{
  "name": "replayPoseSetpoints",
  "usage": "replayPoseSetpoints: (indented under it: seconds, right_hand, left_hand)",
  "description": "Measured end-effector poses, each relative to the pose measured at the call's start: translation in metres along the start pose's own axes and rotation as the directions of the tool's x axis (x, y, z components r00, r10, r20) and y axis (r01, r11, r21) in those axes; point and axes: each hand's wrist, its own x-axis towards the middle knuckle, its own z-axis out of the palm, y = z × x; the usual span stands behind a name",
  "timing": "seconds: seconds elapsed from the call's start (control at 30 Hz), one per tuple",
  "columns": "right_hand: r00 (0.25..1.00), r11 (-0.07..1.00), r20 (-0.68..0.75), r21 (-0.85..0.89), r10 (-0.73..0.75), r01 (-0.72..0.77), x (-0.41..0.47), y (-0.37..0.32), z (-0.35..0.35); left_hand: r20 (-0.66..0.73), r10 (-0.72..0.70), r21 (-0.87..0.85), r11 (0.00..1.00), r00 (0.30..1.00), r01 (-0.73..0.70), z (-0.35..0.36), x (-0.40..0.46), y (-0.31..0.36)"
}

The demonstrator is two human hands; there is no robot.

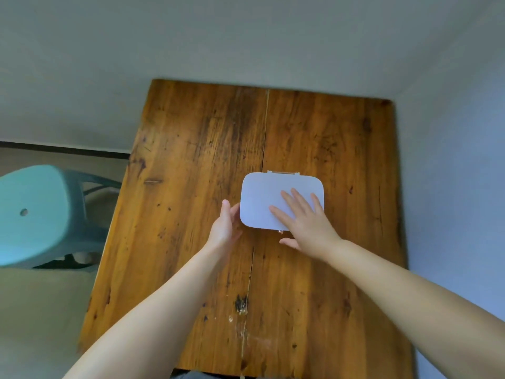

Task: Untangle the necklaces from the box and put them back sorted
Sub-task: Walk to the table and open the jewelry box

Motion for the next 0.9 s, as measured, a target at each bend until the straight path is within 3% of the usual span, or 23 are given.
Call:
replayPoseSetpoints:
  seconds: [0.1,0.17,0.3,0.4,0.47,0.5,0.57,0.63,0.7,0.77,0.9]
  right_hand:
    - [0.999,0.998,-0.031,0.063,0.030,-0.028,-0.003,-0.006,-0.002]
    - [0.989,0.994,-0.145,0.108,0.005,0.010,-0.008,-0.008,-0.009]
    - [0.863,0.957,-0.498,0.201,-0.083,0.208,-0.008,0.006,-0.042]
    - [0.822,0.949,-0.568,0.276,0.032,0.154,0.011,0.039,-0.076]
    - [0.821,0.896,-0.508,0.444,0.259,-0.008,0.026,0.062,-0.087]
    - [0.798,0.818,-0.456,0.570,0.394,-0.079,0.034,0.071,-0.087]
    - [0.735,0.579,-0.306,0.803,0.606,-0.143,0.050,0.084,-0.083]
    - [0.671,0.365,-0.182,0.920,0.719,-0.142,0.064,0.090,-0.075]
    - [0.623,0.166,-0.042,0.976,0.781,-0.143,0.074,0.094,-0.061]
    - [0.621,0.032,0.087,0.984,0.779,-0.178,0.078,0.091,-0.043]
    - [0.739,0.002,0.178,0.972,0.650,-0.236,0.088,0.073,-0.025]
  left_hand:
    - [-0.014,-0.002,-0.002,1.000,1.000,0.002,0.001,-0.001,0.000]
    - [-0.016,0.001,-0.028,1.000,1.000,-0.001,0.000,-0.001,0.000]
    - [0.000,0.053,-0.019,0.998,0.999,-0.053,-0.003,0.002,0.000]
    - [-0.010,0.161,0.144,0.977,0.987,-0.158,-0.005,0.008,-0.003]
    - [-0.033,0.191,0.151,0.971,0.981,-0.184,-0.005,0.011,-0.006]
    - [-0.045,0.196,0.124,0.974,0.980,-0.189,-0.004,0.012,-0.007]
    - [-0.074,0.202,0.107,0.975,0.977,-0.193,-0.002,0.013,-0.008]
    - [-0.106,0.201,0.124,0.974,0.974,-0.187,-0.001,0.016,-0.009]
    - [-0.136,0.198,0.118,0.976,0.971,-0.182,0.001,0.017,-0.011]
    - [-0.169,0.193,0.099,0.979,0.966,-0.178,0.004,0.016,-0.013]
    - [-0.238,0.207,0.069,0.978,0.949,-0.196,0.007,0.012,-0.017]
